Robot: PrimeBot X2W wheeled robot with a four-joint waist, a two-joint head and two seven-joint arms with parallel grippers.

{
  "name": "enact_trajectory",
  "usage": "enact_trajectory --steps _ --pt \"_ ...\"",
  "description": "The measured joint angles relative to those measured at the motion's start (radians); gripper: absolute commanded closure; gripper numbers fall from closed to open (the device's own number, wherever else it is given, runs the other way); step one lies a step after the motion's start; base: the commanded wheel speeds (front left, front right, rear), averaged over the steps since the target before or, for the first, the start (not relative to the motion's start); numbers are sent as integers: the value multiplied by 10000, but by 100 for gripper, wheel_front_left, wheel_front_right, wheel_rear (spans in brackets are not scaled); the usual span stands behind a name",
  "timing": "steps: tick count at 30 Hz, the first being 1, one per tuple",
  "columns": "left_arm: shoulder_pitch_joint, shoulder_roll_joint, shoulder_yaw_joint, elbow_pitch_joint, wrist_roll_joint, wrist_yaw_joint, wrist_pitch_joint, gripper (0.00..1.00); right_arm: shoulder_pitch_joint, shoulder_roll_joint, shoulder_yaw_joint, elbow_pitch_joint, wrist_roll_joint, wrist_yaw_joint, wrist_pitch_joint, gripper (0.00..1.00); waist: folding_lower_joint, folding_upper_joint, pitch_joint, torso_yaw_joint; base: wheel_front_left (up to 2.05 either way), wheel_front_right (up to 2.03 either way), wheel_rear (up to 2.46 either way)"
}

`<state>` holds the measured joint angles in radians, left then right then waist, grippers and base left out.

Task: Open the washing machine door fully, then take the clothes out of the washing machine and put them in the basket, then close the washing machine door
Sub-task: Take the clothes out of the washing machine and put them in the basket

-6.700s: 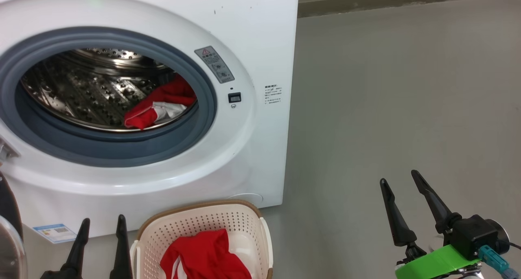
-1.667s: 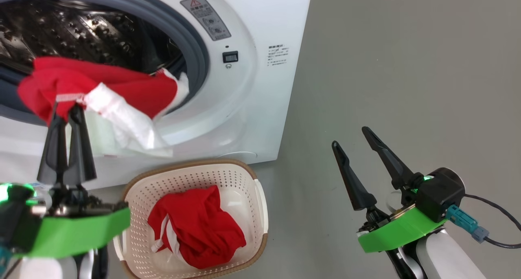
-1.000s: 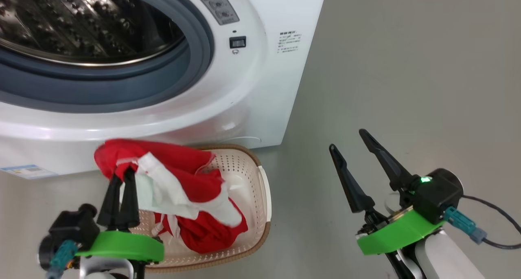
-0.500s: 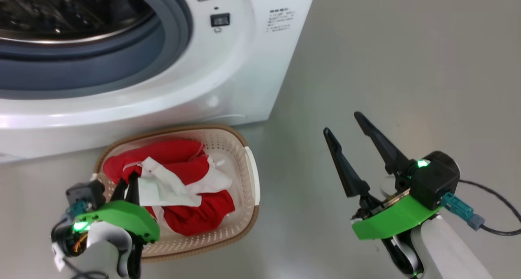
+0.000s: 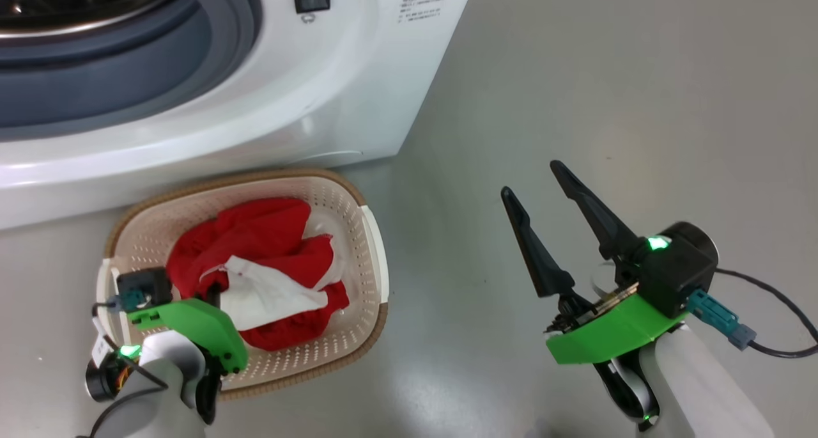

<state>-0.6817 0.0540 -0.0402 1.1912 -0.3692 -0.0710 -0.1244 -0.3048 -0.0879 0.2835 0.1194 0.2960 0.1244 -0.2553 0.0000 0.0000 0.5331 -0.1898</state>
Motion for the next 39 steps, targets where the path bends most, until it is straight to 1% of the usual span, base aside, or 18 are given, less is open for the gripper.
enact_trajectory --steps 8,9,11,12,13,14,15,20,24,29,32,36,39 --pt "-468 25 -196 669 13 -6 -184 100 -290 56 96 169 -157 0 0 0 0 0 398 -91 0 0 0" --pt "-510 25 -222 725 13 -12 -209 95 -297 67 102 194 -157 0 0 0 0 0 418 -107 0 0 0" --pt "-569 21 -297 767 54 -12 -378 73 -304 90 109 228 -157 0 0 0 0 0 424 -131 0 0 0" --pt "-575 15 -320 775 75 -12 -447 69 -304 98 109 245 -157 0 0 0 0 0 407 -134 0 0 0" --pt "-577 13 -351 788 75 -13 -491 51 -304 105 104 253 -157 0 0 0 0 0 383 -134 0 0 0" --pt "-578 12 -368 802 75 -15 -575 13 -304 119 73 249 -157 0 0 0 0 1 353 -131 0 0 0" --pt "-580 6 -382 815 75 -40 -663 0 -304 138 8 240 -159 0 0 0 0 0 315 -125 0 0 0" --pt "-603 -44 -502 732 75 -173 -1108 0 -301 163 -372 104 -263 0 0 0 0 0 26 -60 0 0 0" --pt "-560 -61 -408 278 69 -140 -1244 0 -258 180 -773 100 -606 0 0 0 0 0 -304 26 0 0 0" --pt "12 -102 58 -1308 -17 268 -1252 0 -160 199 -1143 136 -719 0 0 0 0 0 -806 174 0 0 0" --pt "643 -117 142 -2389 56 255 -1252 0 92 215 -1233 245 -782 0 0 0 0 0 -1152 271 0 0 0" --pt "1357 -153 207 -3825 209 -8 -1254 0 312 221 -1367 357 -809 0 0 0 0 0 -1629 398 0 0 0" --pt "1891 -163 276 -4911 462 -48 -1254 0 440 224 -1421 447 -832 0 0 0 0 0 -1993 483 0 0 0"
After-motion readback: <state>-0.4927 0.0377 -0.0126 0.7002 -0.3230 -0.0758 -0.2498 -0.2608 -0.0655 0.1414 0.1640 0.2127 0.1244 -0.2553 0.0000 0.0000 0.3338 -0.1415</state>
